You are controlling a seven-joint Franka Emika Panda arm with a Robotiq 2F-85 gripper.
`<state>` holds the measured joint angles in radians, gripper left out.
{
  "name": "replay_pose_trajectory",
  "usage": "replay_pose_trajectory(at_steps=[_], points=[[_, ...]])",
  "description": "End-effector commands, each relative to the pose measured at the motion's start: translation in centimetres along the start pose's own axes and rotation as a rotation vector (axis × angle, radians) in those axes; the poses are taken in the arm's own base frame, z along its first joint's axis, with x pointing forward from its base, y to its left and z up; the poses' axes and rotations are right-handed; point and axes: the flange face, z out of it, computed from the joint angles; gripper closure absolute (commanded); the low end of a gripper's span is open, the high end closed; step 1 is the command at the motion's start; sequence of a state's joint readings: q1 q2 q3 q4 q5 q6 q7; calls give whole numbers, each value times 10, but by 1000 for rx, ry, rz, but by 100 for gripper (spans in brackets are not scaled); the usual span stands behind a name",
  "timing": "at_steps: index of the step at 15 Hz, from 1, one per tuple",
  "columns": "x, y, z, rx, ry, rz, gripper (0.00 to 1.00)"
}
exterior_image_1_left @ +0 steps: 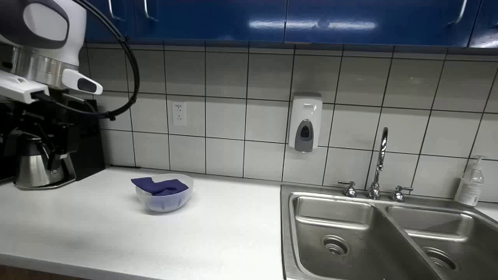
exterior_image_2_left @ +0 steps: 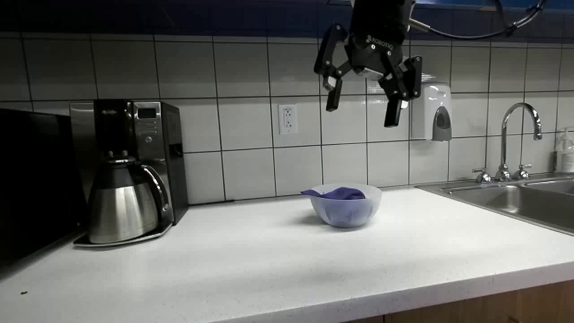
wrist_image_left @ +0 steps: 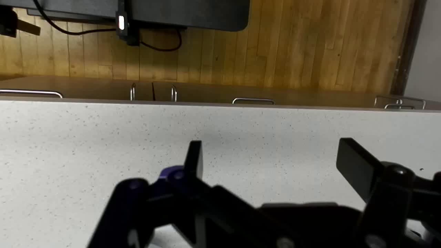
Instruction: Remove the blue towel from the plastic bowl and put it on the counter
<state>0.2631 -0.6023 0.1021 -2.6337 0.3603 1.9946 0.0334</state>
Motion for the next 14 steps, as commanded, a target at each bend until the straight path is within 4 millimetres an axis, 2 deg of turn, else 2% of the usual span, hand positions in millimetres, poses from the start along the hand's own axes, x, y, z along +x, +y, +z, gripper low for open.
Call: replay_pose_trajectory(at_steps=[1,3,6,11,14], points=[[0,0,0,0,-1,0,0],[0,0,0,0,-2,0,0],[14,37,3,1,-12,-21,0],[46,116,-4,-27,13,-85,0],[69,139,4,-37,64,-94,0]])
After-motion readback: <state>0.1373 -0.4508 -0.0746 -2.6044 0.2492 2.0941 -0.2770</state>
